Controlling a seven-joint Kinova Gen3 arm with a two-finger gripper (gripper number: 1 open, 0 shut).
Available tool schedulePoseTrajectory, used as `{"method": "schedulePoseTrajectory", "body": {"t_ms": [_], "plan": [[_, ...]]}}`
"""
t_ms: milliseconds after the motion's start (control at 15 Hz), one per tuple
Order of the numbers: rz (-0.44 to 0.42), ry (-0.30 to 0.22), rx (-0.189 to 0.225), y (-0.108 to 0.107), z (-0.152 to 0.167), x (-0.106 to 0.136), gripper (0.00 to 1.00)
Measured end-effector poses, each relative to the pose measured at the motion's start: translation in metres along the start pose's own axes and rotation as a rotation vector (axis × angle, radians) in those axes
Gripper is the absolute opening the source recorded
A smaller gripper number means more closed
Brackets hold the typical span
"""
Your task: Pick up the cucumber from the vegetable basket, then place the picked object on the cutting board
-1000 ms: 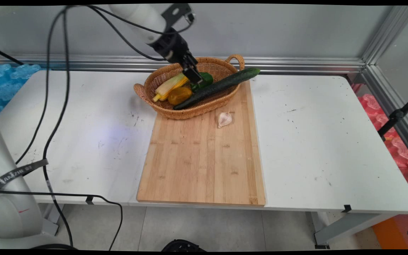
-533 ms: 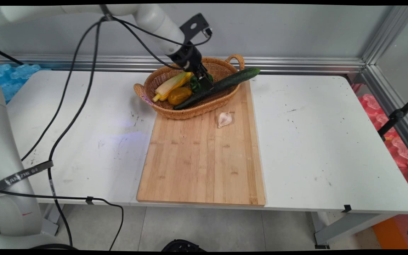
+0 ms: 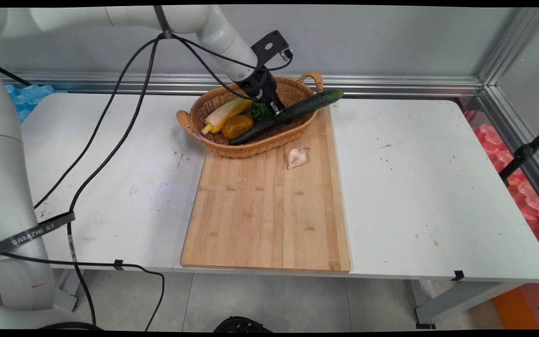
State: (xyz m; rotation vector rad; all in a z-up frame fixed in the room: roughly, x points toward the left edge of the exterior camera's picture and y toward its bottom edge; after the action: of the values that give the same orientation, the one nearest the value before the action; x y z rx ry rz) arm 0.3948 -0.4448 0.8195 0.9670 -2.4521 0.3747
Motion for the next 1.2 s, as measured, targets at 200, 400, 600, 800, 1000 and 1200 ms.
{"method": "schedulePoseTrajectory", "body": {"t_ms": [200,400,600,800,1000,1200], "plan": [[0.003,-0.002,-0.001,-0.002,-0.001,0.004,0.00],[0.007,-0.002,0.003,-0.003,-0.012,0.009,0.00],[0.015,0.013,0.007,0.000,-0.033,0.021,0.00],[0.026,0.031,0.004,0.006,-0.053,0.034,0.00],[0.039,0.047,-0.011,0.017,-0.073,0.045,0.00],[0.051,0.045,-0.031,0.031,-0.089,0.049,0.00]]}}
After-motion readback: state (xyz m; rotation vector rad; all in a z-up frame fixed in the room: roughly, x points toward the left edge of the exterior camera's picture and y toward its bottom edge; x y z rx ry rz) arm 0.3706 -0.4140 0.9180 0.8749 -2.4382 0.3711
